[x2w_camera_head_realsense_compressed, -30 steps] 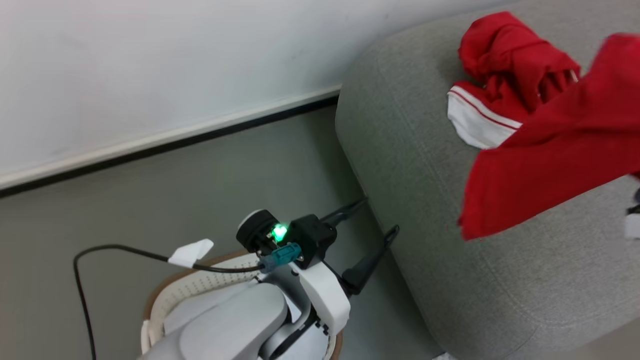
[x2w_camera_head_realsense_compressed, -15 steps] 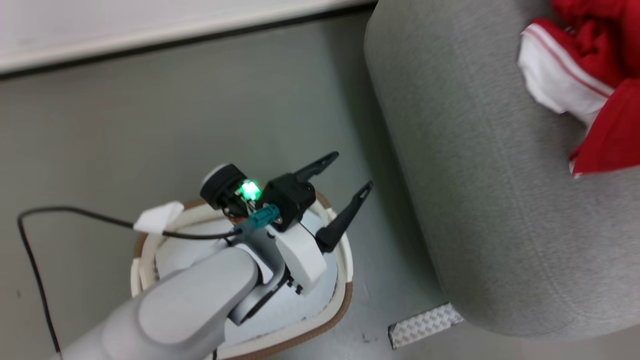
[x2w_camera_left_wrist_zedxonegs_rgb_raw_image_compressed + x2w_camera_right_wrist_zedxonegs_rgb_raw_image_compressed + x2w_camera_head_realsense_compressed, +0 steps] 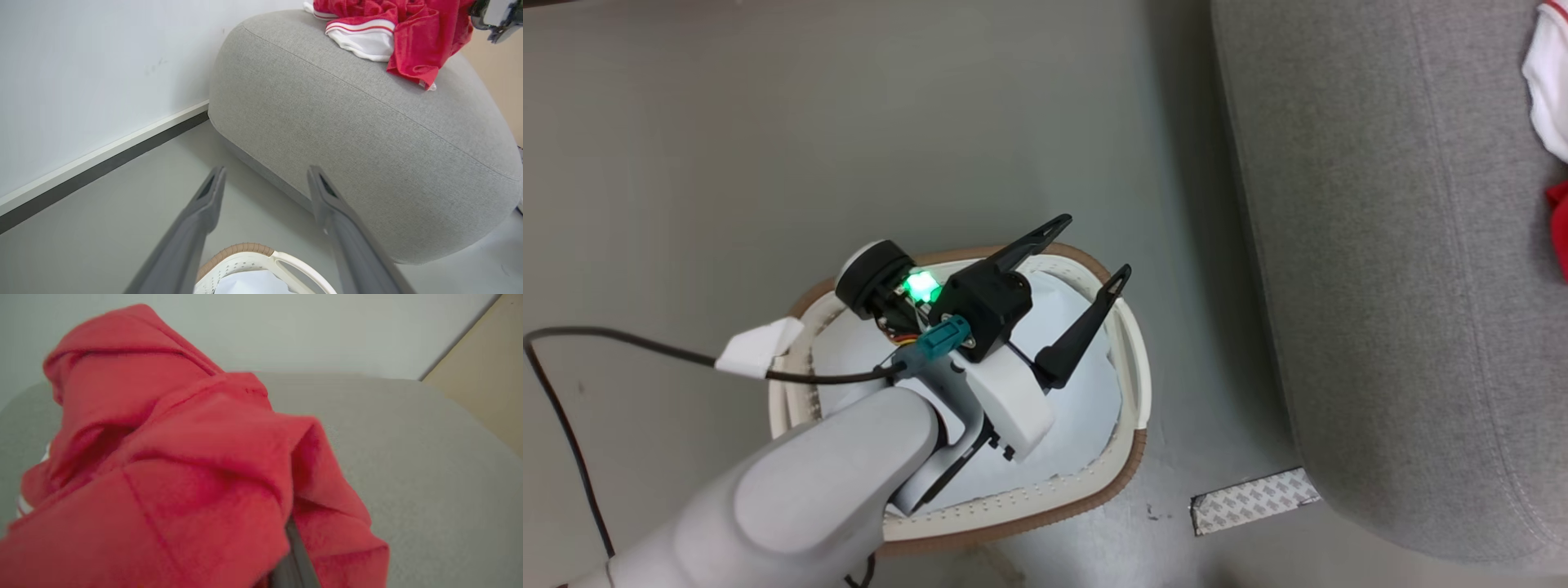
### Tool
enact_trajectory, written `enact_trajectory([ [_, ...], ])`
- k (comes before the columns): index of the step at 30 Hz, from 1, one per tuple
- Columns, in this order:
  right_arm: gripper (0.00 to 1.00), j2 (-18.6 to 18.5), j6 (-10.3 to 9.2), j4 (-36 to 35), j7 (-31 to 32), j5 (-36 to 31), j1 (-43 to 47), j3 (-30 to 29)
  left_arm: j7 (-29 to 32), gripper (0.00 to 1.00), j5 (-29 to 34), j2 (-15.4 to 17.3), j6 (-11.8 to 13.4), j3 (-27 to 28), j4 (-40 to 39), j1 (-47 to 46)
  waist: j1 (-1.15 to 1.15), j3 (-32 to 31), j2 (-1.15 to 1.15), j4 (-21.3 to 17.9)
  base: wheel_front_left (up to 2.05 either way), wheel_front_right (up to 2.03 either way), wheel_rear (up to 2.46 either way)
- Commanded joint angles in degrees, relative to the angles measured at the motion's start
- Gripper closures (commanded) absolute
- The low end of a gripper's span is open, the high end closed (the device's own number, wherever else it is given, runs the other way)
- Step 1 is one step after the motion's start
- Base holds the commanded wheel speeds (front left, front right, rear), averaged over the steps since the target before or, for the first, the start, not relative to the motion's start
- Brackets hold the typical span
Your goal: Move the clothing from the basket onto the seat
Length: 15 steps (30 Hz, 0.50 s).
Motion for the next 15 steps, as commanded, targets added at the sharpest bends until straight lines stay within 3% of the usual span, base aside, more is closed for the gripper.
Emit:
enact_trajectory([
  [1,1.0,-0.9,-0.15,1.4,1.8,0.9,-0.6,1.7,-0.5,0.0,0.1,-0.1,0.3,0.2,0.2,0.0,-0.01,-0.2,0.0,0.5,0.0,0.0,0.0],
  [7,0.98,-3.4,-0.15,4.0,9.5,6.4,-1.8,10.4,-1.9,0.0,-0.8,-0.8,0.3,0.5,1.4,0.7,-0.01,-1.6,0.0,1.6,0.0,0.0,0.0],
  [8,0.8,-3.9,-0.15,3.7,10.4,7.4,-1.8,11.8,-2.1,0.0,-0.9,-0.8,0.2,0.4,1.6,0.9,-0.01,-1.8,0.0,1.6,0.0,0.0,0.0],
  [10,0.56,-5.2,-0.15,3.3,11.6,9.0,-1.5,14.1,-2.5,0.0,-1.1,-1.0,0.1,0.4,2.0,1.1,-0.01,-2.6,0.0,1.8,0.0,0.0,0.0],
  [11,0.22,-5.9,-0.15,3.1,12.0,9.7,-1.1,15.3,-2.7,0.0,-1.4,-1.1,0.1,0.4,2.3,1.3,-0.01,-3.1,0.0,1.9,0.0,0.0,0.0],
  [12,0.0,-6.5,-0.15,2.9,12.0,10.4,-0.7,16.3,-3.0,0.0,-1.6,-1.2,0.1,0.4,2.5,1.5,-0.01,-3.7,0.0,2.0,0.0,0.0,0.0],
  [15,0.0,-8.2,-0.15,2.2,13.0,12.0,0.7,19.5,-3.8,0.0,-2.2,-1.4,0.2,0.6,3.3,2.6,-0.01,-6.1,0.0,1.9,0.0,0.0,0.0],
])
